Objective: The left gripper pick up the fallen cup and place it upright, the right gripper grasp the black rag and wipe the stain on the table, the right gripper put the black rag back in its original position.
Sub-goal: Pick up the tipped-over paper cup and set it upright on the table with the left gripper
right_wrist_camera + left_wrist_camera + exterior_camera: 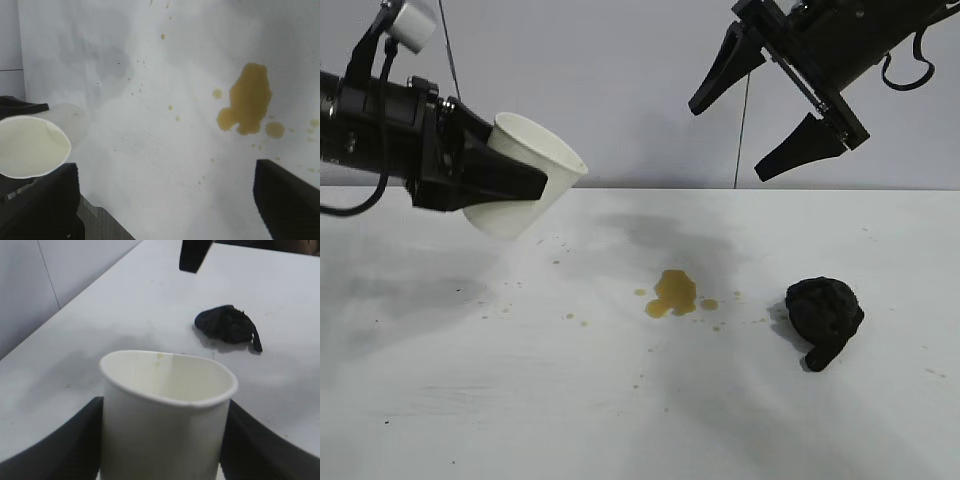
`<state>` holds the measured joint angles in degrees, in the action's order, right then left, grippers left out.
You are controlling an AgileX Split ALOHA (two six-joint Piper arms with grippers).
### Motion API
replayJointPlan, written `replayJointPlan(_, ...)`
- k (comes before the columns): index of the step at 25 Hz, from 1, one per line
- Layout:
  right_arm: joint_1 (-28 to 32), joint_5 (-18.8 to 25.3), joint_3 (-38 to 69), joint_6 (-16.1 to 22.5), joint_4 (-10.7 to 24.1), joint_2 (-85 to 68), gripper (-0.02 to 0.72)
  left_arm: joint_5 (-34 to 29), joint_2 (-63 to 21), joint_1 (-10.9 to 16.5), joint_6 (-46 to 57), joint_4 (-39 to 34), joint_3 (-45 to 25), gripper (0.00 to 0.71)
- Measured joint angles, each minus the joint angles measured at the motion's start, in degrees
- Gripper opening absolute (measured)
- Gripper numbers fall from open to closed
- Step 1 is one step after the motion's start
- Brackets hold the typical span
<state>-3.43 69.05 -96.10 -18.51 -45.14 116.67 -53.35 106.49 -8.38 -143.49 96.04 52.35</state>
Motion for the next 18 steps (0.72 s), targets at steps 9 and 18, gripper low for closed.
replayJointPlan(9,0.00,0.10,0.00,0.43,0.00,0.00,0.652,-6.58,10.62,0.00,-2.82,1.00,2.93,0.426)
replayJointPlan(18,0.00,0.12,0.00,0.86,0.00,0.00,0.652,-9.90,15.72,0.05,-6.82,1.20,8.18,0.426)
